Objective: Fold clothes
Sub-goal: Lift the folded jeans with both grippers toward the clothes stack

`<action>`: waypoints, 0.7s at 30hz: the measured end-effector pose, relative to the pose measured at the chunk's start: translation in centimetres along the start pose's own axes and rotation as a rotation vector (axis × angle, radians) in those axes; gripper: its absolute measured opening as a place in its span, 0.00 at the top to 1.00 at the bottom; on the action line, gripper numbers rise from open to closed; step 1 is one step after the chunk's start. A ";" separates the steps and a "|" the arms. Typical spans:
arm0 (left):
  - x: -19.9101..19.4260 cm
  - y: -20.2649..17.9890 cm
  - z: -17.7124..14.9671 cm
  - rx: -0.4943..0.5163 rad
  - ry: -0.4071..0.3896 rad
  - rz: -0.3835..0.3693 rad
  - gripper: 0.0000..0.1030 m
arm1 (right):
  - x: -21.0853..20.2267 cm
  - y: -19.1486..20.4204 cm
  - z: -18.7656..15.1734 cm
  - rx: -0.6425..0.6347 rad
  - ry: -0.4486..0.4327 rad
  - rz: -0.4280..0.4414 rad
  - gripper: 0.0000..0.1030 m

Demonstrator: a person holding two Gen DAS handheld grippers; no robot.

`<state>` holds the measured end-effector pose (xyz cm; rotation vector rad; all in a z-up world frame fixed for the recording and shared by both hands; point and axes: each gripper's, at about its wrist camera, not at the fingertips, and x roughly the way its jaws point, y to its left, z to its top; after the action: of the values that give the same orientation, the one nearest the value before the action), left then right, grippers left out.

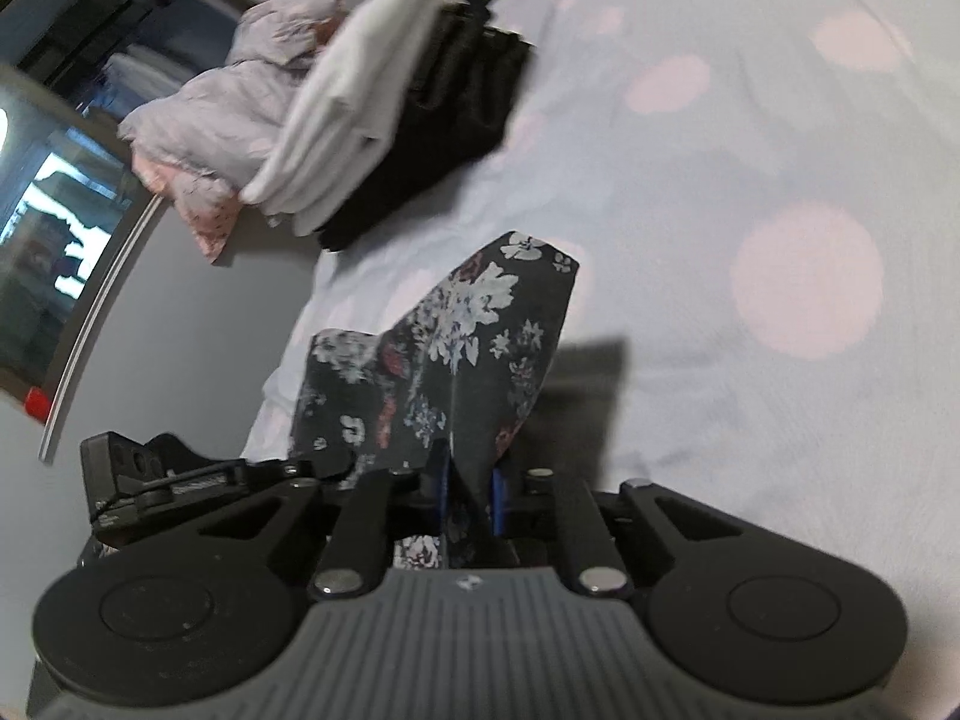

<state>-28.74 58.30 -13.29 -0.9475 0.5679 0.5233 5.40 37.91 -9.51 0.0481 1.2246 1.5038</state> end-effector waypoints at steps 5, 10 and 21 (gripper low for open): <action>-2.5 -0.8 0.9 -0.046 -0.083 -0.055 0.69 | -1.7 3.5 2.5 -0.097 -0.001 0.002 0.87; -5.8 -3.4 5.9 0.009 -0.163 0.001 0.70 | -2.1 8.0 6.4 -0.192 -0.015 0.010 0.87; -10.8 -11.1 24.4 0.173 -0.367 0.242 0.70 | 2.2 17.6 20.5 -0.317 -0.200 0.067 0.87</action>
<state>-24.27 72.11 11.74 -0.6006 0.3881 0.8311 4.87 55.88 10.70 0.0276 0.8230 1.6925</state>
